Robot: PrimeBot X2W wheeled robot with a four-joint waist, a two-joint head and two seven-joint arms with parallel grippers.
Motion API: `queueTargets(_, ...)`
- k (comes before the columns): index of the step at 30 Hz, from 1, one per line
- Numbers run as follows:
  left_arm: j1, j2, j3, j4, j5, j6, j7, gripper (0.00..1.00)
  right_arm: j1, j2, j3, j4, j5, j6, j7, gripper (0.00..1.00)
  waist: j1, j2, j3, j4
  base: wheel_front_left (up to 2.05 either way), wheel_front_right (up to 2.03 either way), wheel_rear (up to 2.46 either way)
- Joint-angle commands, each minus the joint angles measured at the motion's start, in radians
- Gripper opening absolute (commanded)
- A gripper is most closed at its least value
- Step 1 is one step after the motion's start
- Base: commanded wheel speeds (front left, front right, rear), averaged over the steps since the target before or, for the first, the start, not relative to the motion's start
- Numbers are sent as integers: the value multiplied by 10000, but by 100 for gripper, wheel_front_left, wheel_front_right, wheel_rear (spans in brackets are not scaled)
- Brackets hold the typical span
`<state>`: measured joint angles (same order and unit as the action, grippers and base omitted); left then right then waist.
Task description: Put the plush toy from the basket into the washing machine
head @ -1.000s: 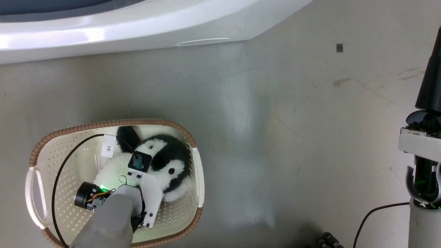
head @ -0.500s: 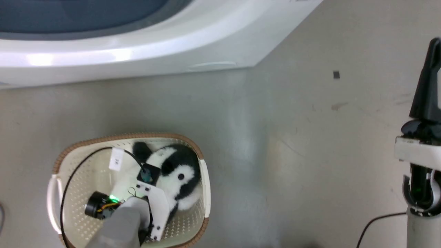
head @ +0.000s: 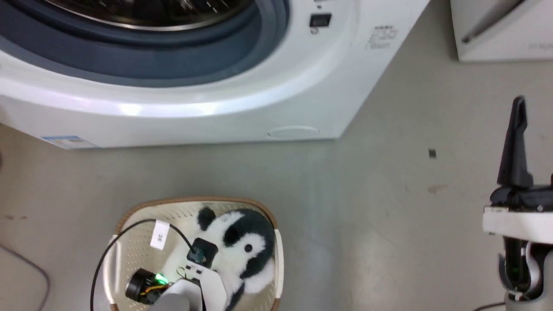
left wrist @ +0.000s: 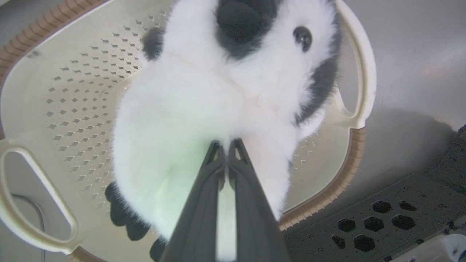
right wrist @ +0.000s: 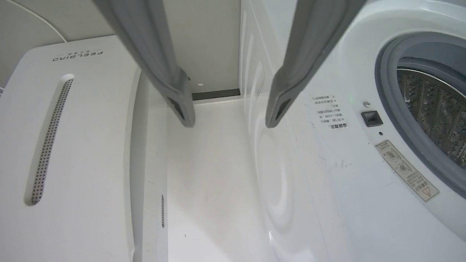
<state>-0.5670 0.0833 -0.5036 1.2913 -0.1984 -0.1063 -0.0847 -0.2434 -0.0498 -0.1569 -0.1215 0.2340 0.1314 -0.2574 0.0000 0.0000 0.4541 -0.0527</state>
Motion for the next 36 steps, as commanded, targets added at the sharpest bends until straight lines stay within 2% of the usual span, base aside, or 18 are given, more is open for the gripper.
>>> queueTargets(1,145,-31,-24,-6,-85,-30,-201,0,218,-4,-1,53,-98,-7,-44,100,0,0,-576,353,0,0,0)
queueTargets(11,752,-221,-154,-60,-350,-86,-1352,0,1113,-4,-73,209,-267,-7,-44,100,0,0,-1899,777,0,0,0)
queueTargets(21,1011,-286,-154,-752,-567,152,-1746,0,1720,-4,-143,264,-342,-7,-44,100,0,0,-2649,1081,0,0,0)
queueTargets(27,1225,-238,-27,-1942,-601,402,-1767,0,1931,-4,-147,277,-362,-7,-44,100,0,0,-2914,1293,0,0,0)
queueTargets(36,1691,165,451,-4186,-459,961,-1769,0,2044,-4,-118,291,-361,-7,-44,100,0,0,-3131,1428,0,0,0)
